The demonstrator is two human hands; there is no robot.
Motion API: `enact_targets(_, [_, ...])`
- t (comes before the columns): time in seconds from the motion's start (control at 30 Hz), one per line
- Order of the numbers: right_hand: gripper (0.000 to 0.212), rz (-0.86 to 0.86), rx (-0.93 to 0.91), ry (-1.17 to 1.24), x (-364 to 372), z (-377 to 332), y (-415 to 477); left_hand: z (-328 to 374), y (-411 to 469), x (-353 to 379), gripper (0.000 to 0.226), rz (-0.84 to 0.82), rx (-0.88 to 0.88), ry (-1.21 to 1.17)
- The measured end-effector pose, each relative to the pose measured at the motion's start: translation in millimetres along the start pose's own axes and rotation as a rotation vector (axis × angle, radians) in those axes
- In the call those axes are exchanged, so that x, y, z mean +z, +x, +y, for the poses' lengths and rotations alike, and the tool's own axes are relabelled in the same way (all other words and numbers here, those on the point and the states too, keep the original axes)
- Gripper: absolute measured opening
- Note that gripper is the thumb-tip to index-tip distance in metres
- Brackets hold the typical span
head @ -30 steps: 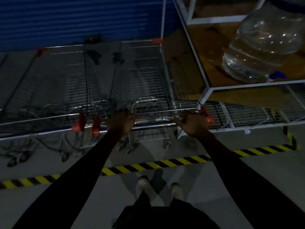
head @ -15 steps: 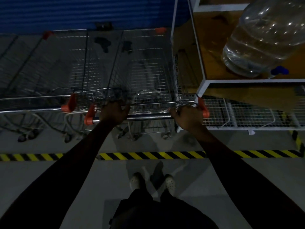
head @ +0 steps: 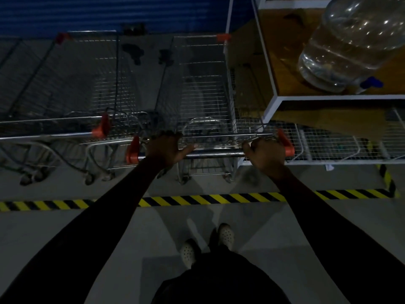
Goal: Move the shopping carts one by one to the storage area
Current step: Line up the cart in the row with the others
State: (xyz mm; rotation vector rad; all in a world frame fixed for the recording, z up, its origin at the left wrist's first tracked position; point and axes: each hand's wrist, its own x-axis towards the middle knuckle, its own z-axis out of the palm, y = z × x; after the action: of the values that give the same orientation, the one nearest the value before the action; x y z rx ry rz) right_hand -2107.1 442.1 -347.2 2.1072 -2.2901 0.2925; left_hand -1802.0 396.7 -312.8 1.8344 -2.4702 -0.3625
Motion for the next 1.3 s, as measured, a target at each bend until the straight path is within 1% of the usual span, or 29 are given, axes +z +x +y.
enact_targets(0.07, [0.073, -0.003, 0.002, -0.062, 2.5, -0.9, -10.5, 0.3, -3.6, 0.6, 0.093, -0.028, -0.002, 0.012])
enact_targets(0.13, [0.078, 0.007, 0.010, -0.094, 4.1, -0.3, -20.3, 0.1, -8.0, 2.1, 0.097, -0.054, 0.000, 0.039])
enact_targets(0.23, [0.074, 0.036, 0.040, -0.094, -0.9, -4.8, -36.4, -3.2, -15.3, 6.3, 0.108, -0.058, 0.000, 0.050])
enact_targets(0.33, [0.076, 0.033, 0.048, -0.096, -2.8, -6.1, -49.0, -4.4, -23.7, 10.7, 0.107, -0.050, 0.022, 0.050])
enact_targets(0.43, [0.077, 0.022, 0.063, -0.100, -3.9, -6.9, -60.2, -3.1, -32.6, 11.3, 0.112, -0.025, 0.037, 0.066])
enact_targets(0.63, [0.078, 0.036, 0.027, -0.155, -10.3, -3.7, -72.8, 5.9, -49.4, 12.3, 0.117, -0.012, 0.027, 0.058])
enact_targets(0.8, [0.076, 0.050, 0.010, -0.124, -16.5, 3.3, -76.1, 11.6, -52.2, 21.0, 0.107, -0.019, 0.007, 0.084])
enact_targets(0.9, [0.076, 0.022, 0.000, -0.090, -16.7, 9.1, -77.2, 17.3, -56.4, 22.1, 0.102, -0.006, 0.012, 0.076])
enact_targets(0.97, [0.075, 0.001, 0.007, -0.073, -15.7, 11.6, -78.8, 20.0, -59.8, 22.9, 0.099, -0.005, 0.008, 0.084])
enact_targets(1.07, [0.073, 0.023, 0.027, -0.055, -15.2, 12.0, -83.1, 25.3, -64.0, 23.9, 0.097, -0.020, -0.025, 0.084])
enact_targets(1.2, [0.070, 0.041, 0.022, -0.079, -15.8, 20.1, -87.9, 33.6, -68.9, 26.4, 0.095, -0.026, -0.042, 0.078])
enact_targets(1.3, [0.070, 0.054, 0.011, -0.098, -16.3, 25.8, -88.7, 40.4, -71.8, 26.9, 0.088, -0.029, -0.044, 0.059])
